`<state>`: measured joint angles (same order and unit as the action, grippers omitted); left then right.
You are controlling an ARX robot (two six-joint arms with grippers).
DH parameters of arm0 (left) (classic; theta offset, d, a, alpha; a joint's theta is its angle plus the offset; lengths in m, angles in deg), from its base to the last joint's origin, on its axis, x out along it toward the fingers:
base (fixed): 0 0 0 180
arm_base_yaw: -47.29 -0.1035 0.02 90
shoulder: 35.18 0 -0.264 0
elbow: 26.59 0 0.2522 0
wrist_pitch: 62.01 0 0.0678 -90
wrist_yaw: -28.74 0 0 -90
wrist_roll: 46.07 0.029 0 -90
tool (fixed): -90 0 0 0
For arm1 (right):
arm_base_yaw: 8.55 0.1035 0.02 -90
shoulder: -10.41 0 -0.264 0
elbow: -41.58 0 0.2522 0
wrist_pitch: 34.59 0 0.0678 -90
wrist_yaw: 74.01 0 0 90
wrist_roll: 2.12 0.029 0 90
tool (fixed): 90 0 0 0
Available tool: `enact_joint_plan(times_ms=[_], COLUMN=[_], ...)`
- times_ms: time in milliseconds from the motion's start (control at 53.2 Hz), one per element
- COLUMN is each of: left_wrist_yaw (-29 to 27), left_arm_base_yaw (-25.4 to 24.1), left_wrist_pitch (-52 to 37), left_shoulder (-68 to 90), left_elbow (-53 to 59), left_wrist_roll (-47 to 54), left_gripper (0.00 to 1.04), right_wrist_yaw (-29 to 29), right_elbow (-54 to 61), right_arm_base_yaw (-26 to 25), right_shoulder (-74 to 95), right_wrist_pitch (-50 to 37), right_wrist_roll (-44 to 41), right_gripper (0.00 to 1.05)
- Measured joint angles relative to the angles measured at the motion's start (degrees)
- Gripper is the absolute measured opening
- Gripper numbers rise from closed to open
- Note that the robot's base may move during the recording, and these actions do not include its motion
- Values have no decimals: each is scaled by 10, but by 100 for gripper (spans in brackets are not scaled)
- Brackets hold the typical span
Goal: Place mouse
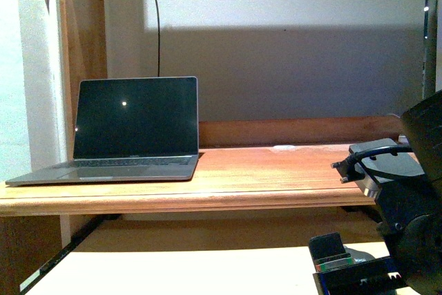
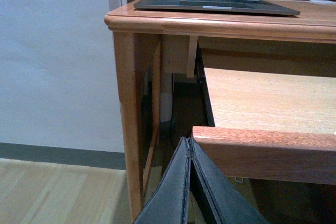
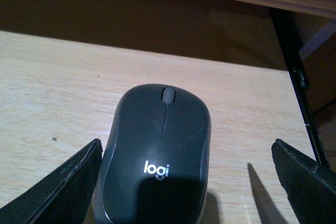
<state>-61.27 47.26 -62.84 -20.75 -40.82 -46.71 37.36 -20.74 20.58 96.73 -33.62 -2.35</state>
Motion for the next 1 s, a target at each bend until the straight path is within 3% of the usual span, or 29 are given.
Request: enact_joint_plan(times_ms=[339, 451, 639, 734, 997], left_wrist_yaw=[0, 0, 0, 0, 0], left_arm_base_yaw=[0, 0, 0, 0, 0], left_wrist_pitch=[44, 137, 144, 144, 145], left_shoulder=[-43, -120, -140, -141, -141], left_elbow=[0, 0, 0, 0, 0], left_wrist_roll=[0, 0, 0, 0, 0], left_gripper=[3, 3, 3, 3, 3], right_wrist_yaw=[1, 0, -10, -11, -25], right_elbow=[-23, -34, -40, -40, -39], right_arm_base_yaw=[-2, -7, -15, -24, -29], right_shoulder=[38, 51, 58, 50, -49], right_wrist_pitch=[25, 31, 31, 41, 93], right_wrist_roll=[7, 15, 29, 47, 70], right_gripper=[97, 97, 73, 56, 55])
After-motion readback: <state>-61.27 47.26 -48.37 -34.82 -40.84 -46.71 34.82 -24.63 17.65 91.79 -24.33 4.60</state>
